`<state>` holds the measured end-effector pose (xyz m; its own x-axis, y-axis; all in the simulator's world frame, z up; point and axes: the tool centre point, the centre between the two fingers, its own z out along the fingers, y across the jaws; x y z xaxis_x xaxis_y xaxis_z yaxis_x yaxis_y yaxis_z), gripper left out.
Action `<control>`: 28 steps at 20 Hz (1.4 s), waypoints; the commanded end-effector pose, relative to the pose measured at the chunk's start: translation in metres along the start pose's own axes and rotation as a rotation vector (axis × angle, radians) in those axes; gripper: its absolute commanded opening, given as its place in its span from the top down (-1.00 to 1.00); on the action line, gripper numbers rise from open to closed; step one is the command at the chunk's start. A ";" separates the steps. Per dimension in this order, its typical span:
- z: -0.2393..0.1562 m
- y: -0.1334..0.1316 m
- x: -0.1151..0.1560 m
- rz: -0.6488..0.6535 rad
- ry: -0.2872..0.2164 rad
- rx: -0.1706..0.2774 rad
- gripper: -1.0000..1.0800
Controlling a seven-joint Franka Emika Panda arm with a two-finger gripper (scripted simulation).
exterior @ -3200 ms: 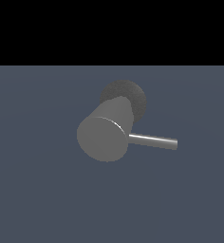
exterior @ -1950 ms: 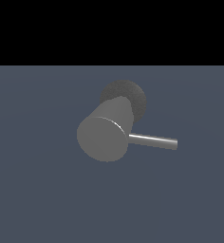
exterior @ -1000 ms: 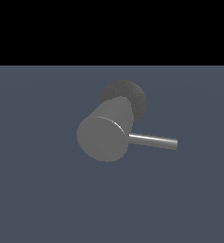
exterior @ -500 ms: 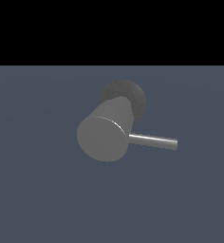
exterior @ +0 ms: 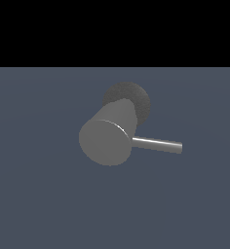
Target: Turn on the faucet by rotating a designated handle.
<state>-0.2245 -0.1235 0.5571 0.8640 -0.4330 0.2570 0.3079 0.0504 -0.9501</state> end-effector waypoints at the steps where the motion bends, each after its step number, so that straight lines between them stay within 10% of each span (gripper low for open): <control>1: -0.005 0.002 0.004 0.010 0.024 0.039 1.00; 13: -0.014 0.005 0.011 0.028 0.061 0.102 1.00; 28: -0.029 0.014 0.015 0.018 0.105 0.075 1.00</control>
<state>-0.2190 -0.1555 0.5425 0.8243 -0.5231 0.2164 0.3246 0.1237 -0.9377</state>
